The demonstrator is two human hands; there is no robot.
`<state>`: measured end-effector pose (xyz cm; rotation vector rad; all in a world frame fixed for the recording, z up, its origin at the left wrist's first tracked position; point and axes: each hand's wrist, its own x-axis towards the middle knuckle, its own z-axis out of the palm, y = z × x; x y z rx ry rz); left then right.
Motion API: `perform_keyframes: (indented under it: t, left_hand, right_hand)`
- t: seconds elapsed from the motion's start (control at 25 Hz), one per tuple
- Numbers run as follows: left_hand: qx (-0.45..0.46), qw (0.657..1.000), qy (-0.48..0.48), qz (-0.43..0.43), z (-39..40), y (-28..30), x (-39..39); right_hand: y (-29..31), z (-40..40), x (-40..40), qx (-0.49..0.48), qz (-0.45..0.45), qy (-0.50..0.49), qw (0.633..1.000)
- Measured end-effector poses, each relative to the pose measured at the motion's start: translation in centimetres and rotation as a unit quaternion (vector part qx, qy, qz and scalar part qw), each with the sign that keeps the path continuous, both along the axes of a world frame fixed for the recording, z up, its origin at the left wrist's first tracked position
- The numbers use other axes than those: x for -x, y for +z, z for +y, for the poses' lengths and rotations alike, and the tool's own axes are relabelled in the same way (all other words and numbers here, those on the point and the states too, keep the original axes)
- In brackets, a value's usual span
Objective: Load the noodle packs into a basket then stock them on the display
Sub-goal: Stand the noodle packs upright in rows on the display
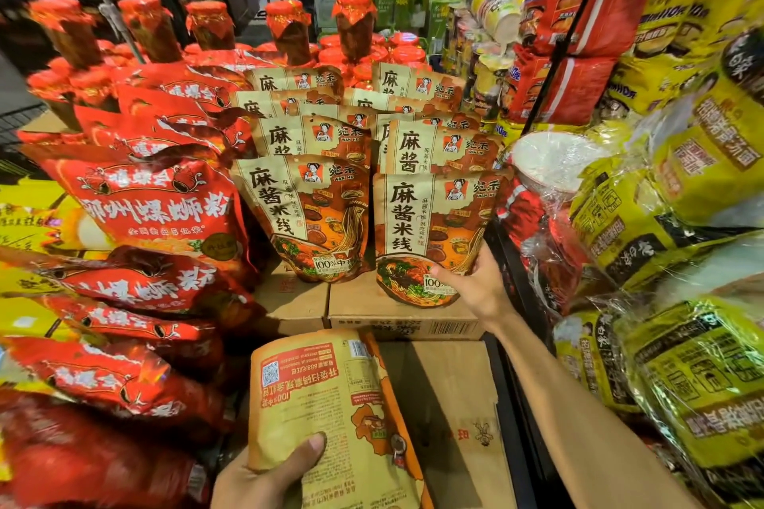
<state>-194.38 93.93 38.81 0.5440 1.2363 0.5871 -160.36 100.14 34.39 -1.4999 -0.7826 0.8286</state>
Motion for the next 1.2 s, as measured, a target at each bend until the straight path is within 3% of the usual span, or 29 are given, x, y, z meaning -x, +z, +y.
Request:
perform_keyframes:
  t: [0.16, 0.32, 0.36, 0.44, 0.52, 0.6, 0.72, 0.8, 0.84, 0.96, 1.04, 1.12, 1.2]
  left_hand:
    - [-0.010, 1.000, 0.001, 0.025, 0.4, 0.6, -1.0]
    - [-0.012, 1.000, -0.010, 0.022, 0.9, 2.5, -1.7]
    - [-0.005, 1.000, -0.015, 0.015, 1.0, 2.9, -1.8]
    - [0.009, 0.999, -0.037, -0.004, 1.5, 3.4, -2.0]
    - [0.021, 0.997, -0.069, -0.018, 2.0, 4.0, -2.2]
    - [0.044, 0.993, -0.108, -0.028, 1.9, 4.8, -2.4]
    - [0.064, 0.984, -0.159, -0.050, 2.0, 6.2, -2.3]
    - [0.028, 0.981, -0.178, -0.079, 2.2, 5.7, -1.5]
    - [0.055, 0.989, -0.096, -0.103, 2.6, 5.2, -0.9]
    - [0.037, 0.983, -0.070, -0.165, 3.2, 3.9, -1.8]
    - [0.016, 0.993, -0.046, -0.110, 3.1, 2.8, -2.3]
    - [-0.120, 0.989, -0.072, 0.052, 2.7, -0.8, -2.2]
    - [-0.273, 0.906, -0.161, 0.280, 3.2, -5.4, -2.5]
  right_hand:
    - [0.7, -1.1, -0.5, 0.026, -0.036, -0.008, 0.999]
    - [0.8, -4.2, 1.0, -0.018, -0.128, -0.143, 0.981]
    - [0.9, -5.5, 1.8, -0.025, -0.172, -0.121, 0.977]
    - [1.2, -7.9, 3.8, 0.002, -0.284, 0.062, 0.957]
    - [1.2, -9.3, 5.5, 0.044, -0.400, 0.237, 0.884]
    - [0.9, -9.6, 6.5, -0.039, -0.485, 0.264, 0.833]
    - [2.1, -8.7, 6.8, -0.158, -0.473, 0.222, 0.838]
    - [1.8, -8.4, 6.3, -0.175, -0.449, 0.216, 0.849]
    - [1.6, -8.6, 5.8, -0.154, -0.416, 0.229, 0.866]
    - [2.3, -10.2, 6.5, 0.067, -0.153, 0.188, 0.968]
    - [2.6, -8.9, 7.6, 0.155, -0.096, 0.145, 0.972]
    - [3.3, -6.7, 8.8, 0.121, -0.061, 0.058, 0.989]
    - [3.6, -4.6, 9.4, 0.037, -0.051, 0.024, 0.998]
